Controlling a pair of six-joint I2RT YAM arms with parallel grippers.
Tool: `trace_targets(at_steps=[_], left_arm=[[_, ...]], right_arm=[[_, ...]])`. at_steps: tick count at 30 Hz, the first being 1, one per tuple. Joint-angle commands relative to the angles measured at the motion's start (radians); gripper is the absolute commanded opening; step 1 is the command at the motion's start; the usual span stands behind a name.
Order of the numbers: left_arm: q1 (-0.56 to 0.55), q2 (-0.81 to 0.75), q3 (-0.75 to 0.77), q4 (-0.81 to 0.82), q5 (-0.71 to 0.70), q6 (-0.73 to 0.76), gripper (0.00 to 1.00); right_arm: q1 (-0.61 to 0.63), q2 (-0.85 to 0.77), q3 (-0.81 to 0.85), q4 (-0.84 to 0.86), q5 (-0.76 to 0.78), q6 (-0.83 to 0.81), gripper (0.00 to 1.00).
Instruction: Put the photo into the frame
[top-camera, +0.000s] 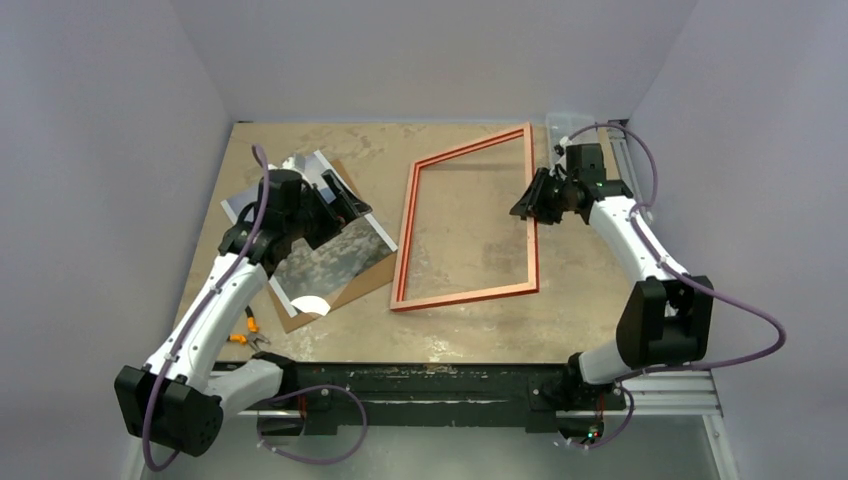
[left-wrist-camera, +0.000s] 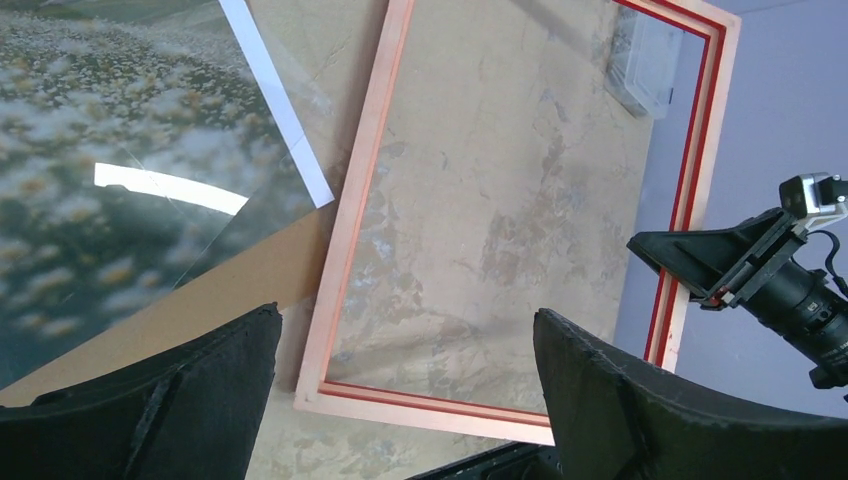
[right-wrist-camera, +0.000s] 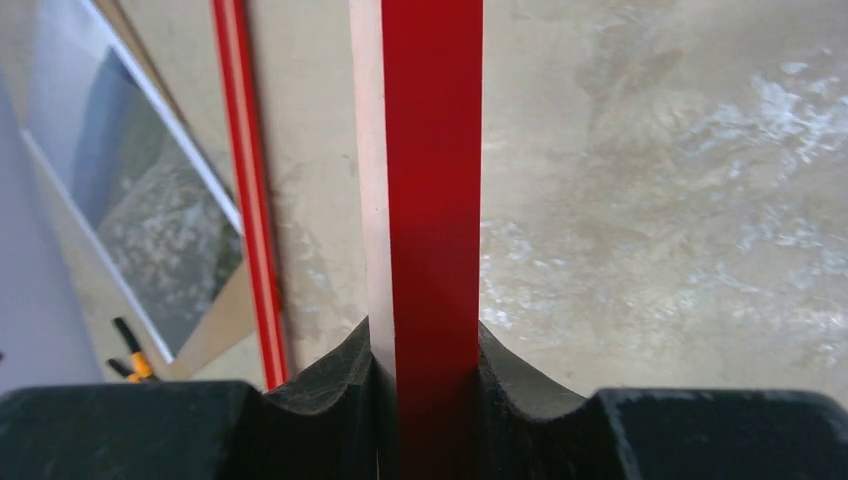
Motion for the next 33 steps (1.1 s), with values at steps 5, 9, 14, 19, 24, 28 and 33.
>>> trace_targets(at_steps=[5,9,14,19,24,28,33], left_arm=[[0.004,0.107,-0.004,0.042,0.051,0.073,0.93],[-0.015,0.215,-0.018,0.067,0.086,0.092,0.92],[-0.09,0.306,-0.024,0.113,0.069,0.103,0.91],[-0.156,0.416,0.002,0.119,0.044,0.109,0.89],[-0.205,0.511,0.036,0.108,0.011,0.124,0.86],[-0.233,0.564,0.061,0.074,-0.038,0.139,0.83],[-0.268,0.586,0.051,0.104,-0.027,0.131,0.69]], right_arm=[[0.004,0.05,-0.051,-0.025,0.322,-0.098,0.07],[0.003,0.107,-0.084,0.006,0.35,-0.124,0.11],[0.003,0.155,-0.126,0.045,0.359,-0.137,0.26],[0.004,0.178,-0.12,0.045,0.389,-0.122,0.51],[0.004,0.175,-0.115,0.044,0.393,-0.108,0.64],[0.003,0.145,-0.121,0.045,0.366,-0.107,0.69],[0.004,0.109,-0.134,0.043,0.358,-0.104,0.72]])
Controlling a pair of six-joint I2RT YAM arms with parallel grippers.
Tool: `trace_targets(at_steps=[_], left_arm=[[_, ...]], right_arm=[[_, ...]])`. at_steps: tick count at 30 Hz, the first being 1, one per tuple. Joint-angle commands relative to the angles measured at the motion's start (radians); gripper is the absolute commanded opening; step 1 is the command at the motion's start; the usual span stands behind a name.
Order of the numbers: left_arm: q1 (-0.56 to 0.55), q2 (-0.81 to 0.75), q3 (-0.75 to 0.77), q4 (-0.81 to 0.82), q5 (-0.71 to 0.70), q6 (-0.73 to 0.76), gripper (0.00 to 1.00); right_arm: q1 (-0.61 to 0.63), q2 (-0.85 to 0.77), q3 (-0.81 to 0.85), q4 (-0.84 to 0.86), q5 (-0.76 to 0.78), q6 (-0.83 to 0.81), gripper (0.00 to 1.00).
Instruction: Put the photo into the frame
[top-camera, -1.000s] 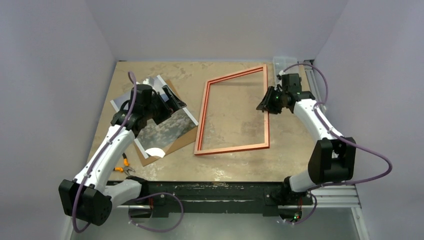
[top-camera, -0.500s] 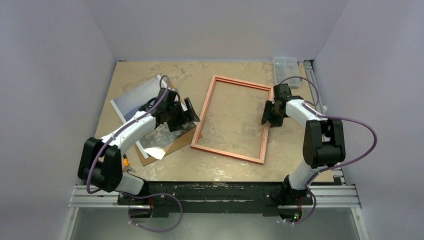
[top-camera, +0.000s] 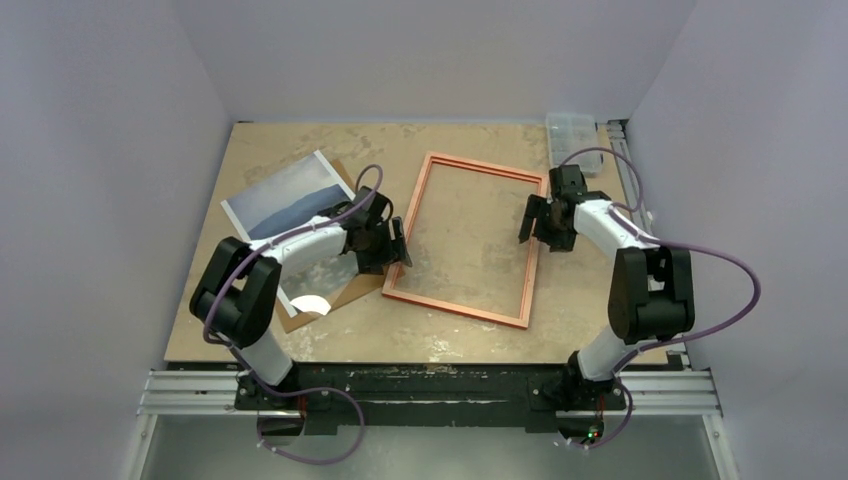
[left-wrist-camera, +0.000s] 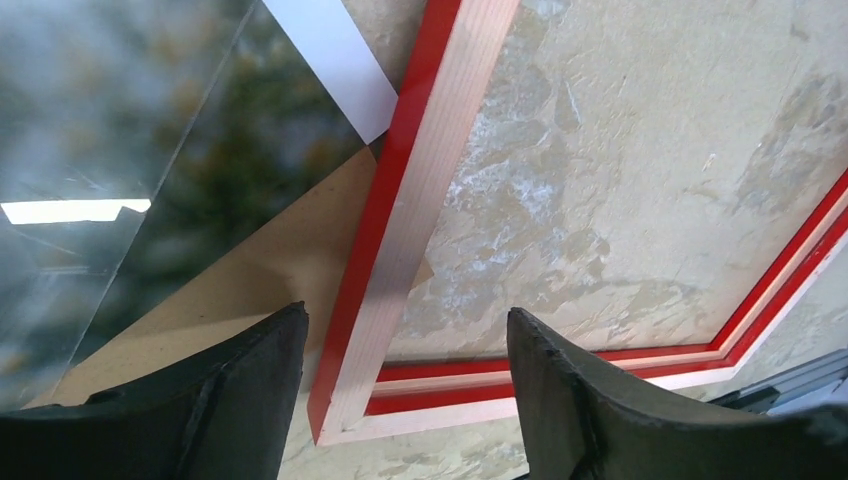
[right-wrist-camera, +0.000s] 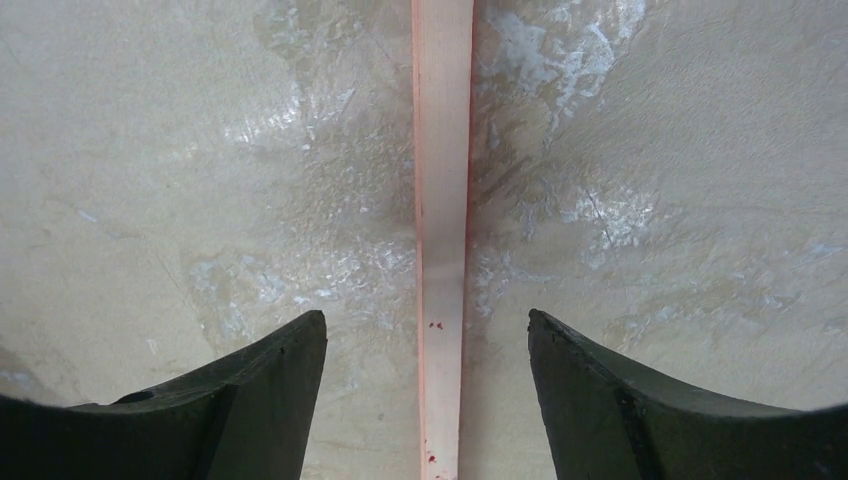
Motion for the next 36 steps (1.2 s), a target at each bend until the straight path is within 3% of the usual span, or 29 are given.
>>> trace_targets(at_steps=[1,4,10,15,21,36], left_arm=[[-0.042,0.01,0.034,0.032,-0.014,0.014,0.66],[-0.08,0.038,0.052,0.012,-0.03,-0.008,0.54],[-0.138,0.072,0.066,-0.054,-0.099,-0.062,0.18],[-0.198,0.035,0.026,-0.065,-0.139,-0.147,0.04],[-0.247,-0.002,-0.036,0.0,-0.143,-0.228,0.02],[-0.358,0.072,0.061,-0.046,-0.137,-0.206,0.0]], right_arm=[[-0.003,-0.056,0.005,0.014,-0.006,0.012,0.72],[-0.004,-0.066,0.006,0.011,-0.006,0.014,0.72],[-0.004,-0.115,0.009,0.003,-0.056,0.013,0.73],[-0.004,-0.166,0.011,-0.008,-0.094,0.007,0.73],[-0.003,-0.206,-0.003,0.003,-0.152,0.005,0.74],[-0.003,-0.235,-0.01,0.004,-0.177,-0.006,0.75]])
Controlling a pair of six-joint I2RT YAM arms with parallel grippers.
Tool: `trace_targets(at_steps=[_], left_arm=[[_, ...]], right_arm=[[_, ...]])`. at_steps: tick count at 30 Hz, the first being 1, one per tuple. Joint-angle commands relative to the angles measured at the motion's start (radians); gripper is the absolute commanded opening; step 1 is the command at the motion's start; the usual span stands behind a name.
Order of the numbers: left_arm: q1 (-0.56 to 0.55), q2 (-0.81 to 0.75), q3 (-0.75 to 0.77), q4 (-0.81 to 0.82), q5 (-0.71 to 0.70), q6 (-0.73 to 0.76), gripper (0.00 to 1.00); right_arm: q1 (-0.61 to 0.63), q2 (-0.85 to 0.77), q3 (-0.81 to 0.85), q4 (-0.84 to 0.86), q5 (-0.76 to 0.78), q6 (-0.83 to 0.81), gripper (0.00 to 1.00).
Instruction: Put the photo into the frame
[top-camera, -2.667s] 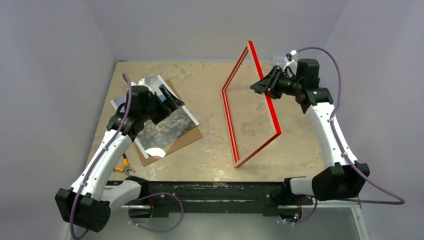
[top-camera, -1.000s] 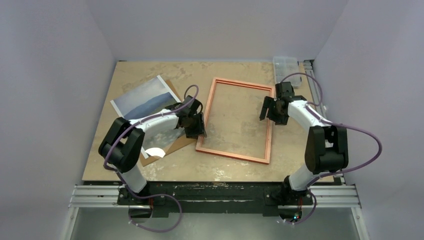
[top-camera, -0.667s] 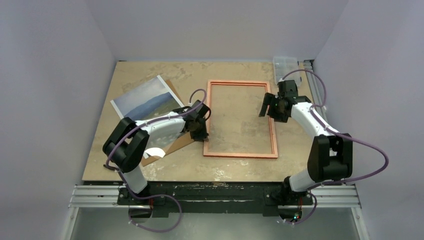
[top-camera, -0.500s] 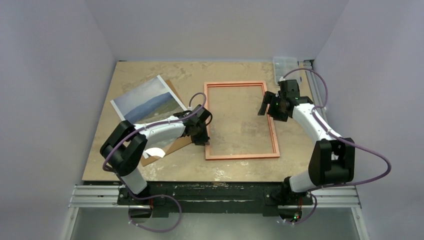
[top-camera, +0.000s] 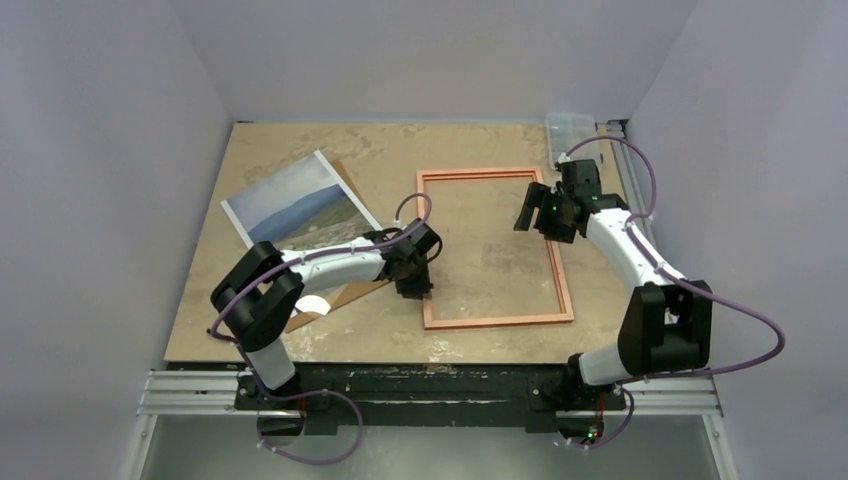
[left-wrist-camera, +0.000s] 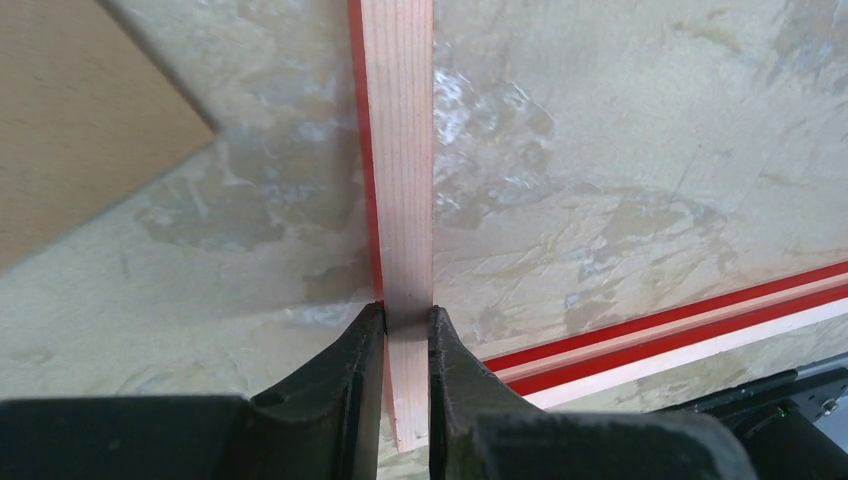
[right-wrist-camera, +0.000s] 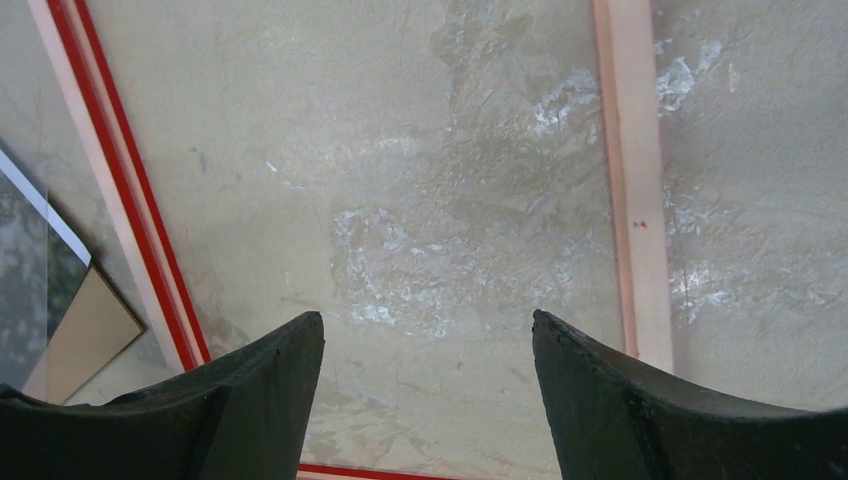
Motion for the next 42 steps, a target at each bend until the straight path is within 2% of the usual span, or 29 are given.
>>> trace_targets(at_steps=[1,8,10,13,15,17,20,25,30,36,42], left_arm=[[-0.041,0.02,0.036,-0.009,0.02,-0.003,0.0],[-0.053,0.022,0.061,-0.034,0.018,-0.008,0.02],[-0.058,0.018,0.059,-0.017,0.031,-0.015,0.21],[-0.059,-0.008,0.072,-0.013,0.036,-0.005,0.57],[-0.057,-0.045,0.085,-0.014,0.028,0.017,0.74],[-0.055,-0.092,0.094,-0.015,0.005,0.044,0.85],[-0.037,-0.181,0.085,0.006,-0.024,0.073,0.93],[0.041,-0.336,-0.01,0.105,-0.006,0.102,0.96],[0.18,-0.481,-0.157,0.137,0.039,0.094,0.96],[0.299,-0.677,-0.242,-0.049,-0.06,0.117,0.95],[0.38,-0.819,-0.232,-0.35,-0.27,0.133,0.88]], right_arm=[[-0.002,-0.042,-0.011,0.016,-0.041,-0.003,0.75],[-0.003,-0.034,-0.01,0.022,-0.056,0.0,0.75],[-0.003,-0.037,-0.007,0.022,-0.059,0.0,0.75],[0.0,-0.045,-0.01,0.026,-0.061,-0.003,0.76],[-0.001,-0.051,-0.015,0.03,-0.068,-0.004,0.78],[0.004,-0.059,-0.021,0.035,-0.076,-0.005,0.81],[0.023,-0.065,-0.021,0.036,-0.078,-0.008,0.84],[0.119,-0.057,-0.001,0.04,-0.056,0.003,0.87],[0.268,-0.005,0.055,0.048,-0.034,0.037,0.87],[0.392,0.107,0.131,0.125,-0.107,0.104,0.87],[0.479,0.267,0.291,0.152,-0.179,0.136,0.87]])
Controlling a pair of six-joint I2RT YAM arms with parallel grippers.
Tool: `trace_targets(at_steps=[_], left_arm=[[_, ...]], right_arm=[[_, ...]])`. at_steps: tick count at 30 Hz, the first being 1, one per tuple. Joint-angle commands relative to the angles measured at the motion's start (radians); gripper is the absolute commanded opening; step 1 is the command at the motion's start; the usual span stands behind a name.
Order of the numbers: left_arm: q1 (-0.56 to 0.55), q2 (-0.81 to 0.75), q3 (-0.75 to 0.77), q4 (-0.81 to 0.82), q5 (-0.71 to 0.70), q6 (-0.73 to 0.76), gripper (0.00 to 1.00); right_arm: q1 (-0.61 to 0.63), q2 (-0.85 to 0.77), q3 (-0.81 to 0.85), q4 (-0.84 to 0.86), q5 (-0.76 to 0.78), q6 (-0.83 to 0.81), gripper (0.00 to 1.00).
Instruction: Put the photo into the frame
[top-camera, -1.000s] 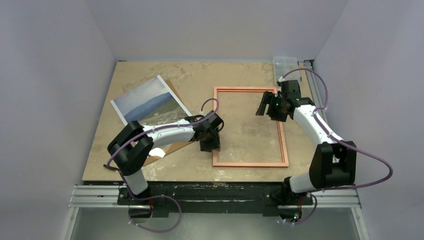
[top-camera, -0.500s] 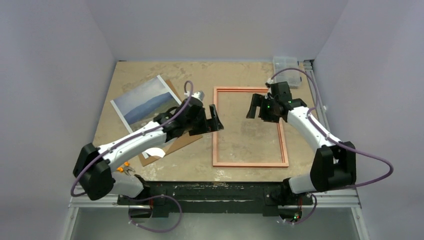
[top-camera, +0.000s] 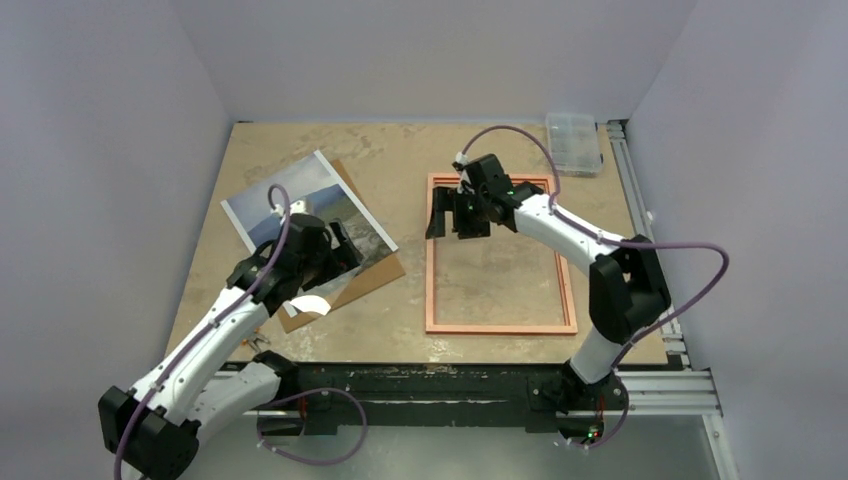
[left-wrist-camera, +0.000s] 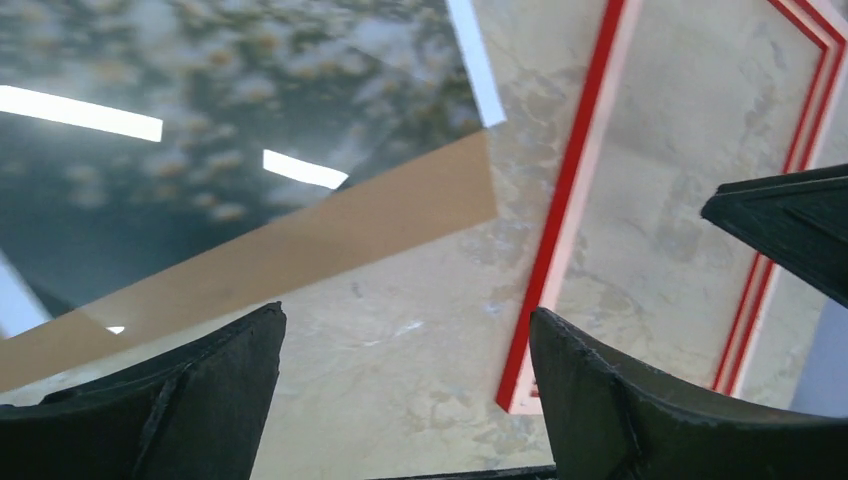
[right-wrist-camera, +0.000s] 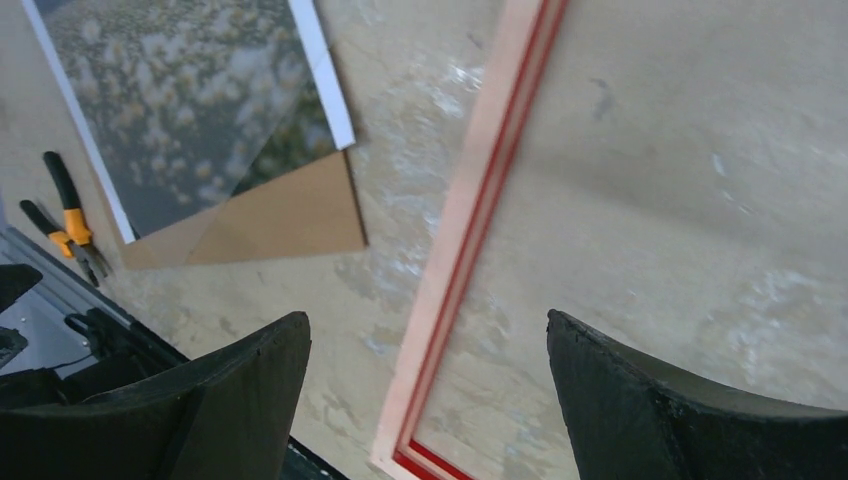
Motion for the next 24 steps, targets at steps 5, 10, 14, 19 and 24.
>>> trace_targets(at_steps=[5,10,14,19,24], left_arm=[[0.081,-0.047,0.039,-0.284,-0.184,0.078,0.81],[0.121,0.066,0.059,-0.24,-0.129,0.112,0.67],[0.17,0.152,0.054,-0.186,-0.08,0.134,0.59],[0.246,0.245,0.023,-0.132,-0.031,0.155,0.51],[0.288,0.358,0.012,-0.084,0.024,0.176,0.5]], right_arm=[[0.085,0.212,0.252,0.073,-0.147,0.069,0.87],[0.098,0.33,0.358,0.069,-0.179,0.077,0.87],[0.106,0.428,0.467,0.052,-0.211,0.087,0.86],[0.111,0.53,0.553,0.028,-0.216,0.093,0.86],[0.112,0.572,0.594,0.035,-0.224,0.1,0.85]])
